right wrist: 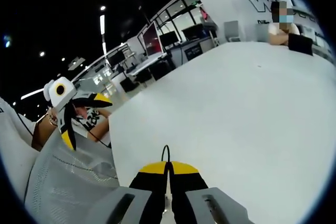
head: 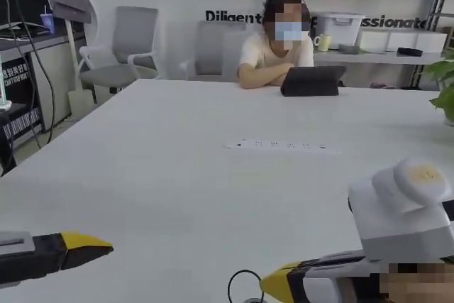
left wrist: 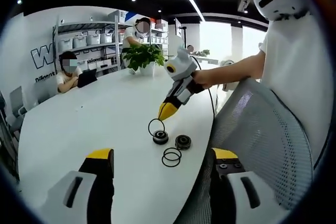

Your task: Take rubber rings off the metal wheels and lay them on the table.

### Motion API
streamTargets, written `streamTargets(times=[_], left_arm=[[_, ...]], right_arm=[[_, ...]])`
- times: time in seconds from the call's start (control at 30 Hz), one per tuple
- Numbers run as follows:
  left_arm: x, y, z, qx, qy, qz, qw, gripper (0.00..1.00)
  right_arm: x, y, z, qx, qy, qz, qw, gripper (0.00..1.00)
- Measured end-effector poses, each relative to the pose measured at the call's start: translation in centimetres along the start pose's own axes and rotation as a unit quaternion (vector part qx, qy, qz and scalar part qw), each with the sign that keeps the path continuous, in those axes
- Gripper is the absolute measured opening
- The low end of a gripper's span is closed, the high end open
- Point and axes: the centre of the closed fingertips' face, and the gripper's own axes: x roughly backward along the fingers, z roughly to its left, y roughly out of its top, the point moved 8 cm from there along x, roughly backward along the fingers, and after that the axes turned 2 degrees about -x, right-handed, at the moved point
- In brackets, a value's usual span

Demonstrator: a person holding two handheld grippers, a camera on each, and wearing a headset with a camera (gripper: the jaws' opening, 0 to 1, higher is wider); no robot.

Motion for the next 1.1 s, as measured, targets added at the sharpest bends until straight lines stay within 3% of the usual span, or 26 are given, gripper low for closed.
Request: streamTargets(times=[0.23, 0.6, 0.83, 1.1], left_arm=[[0.9, -0.9, 0.1, 0.025, 0.022, -0.001, 0.9994, 0.85], [0.8, -1.9, -0.2, 0.045, 0.032, 0.005, 0.9985, 0.93], [0.4, -2.1, -0.6, 0.054, 0.027, 0.001, 0.9982, 0.99], [0.1, -2.4, -1.1, 0.053, 0.013, 0.008, 0.9985, 0.99]], right_arm=[[-0.6, 0.4, 1.4, 0.010, 0.020, 0.001, 0.9998, 0.00], [-2.1, 0.1, 3.5, 0.027, 0.049, 0.022, 0.9982, 0.00], [-3.0, -0.3, 4.6, 0.036, 0.065, 0.039, 0.9965, 0.00], [-3.9, -1.2, 5.3, 0.043, 0.076, 0.062, 0.9942, 0.00]])
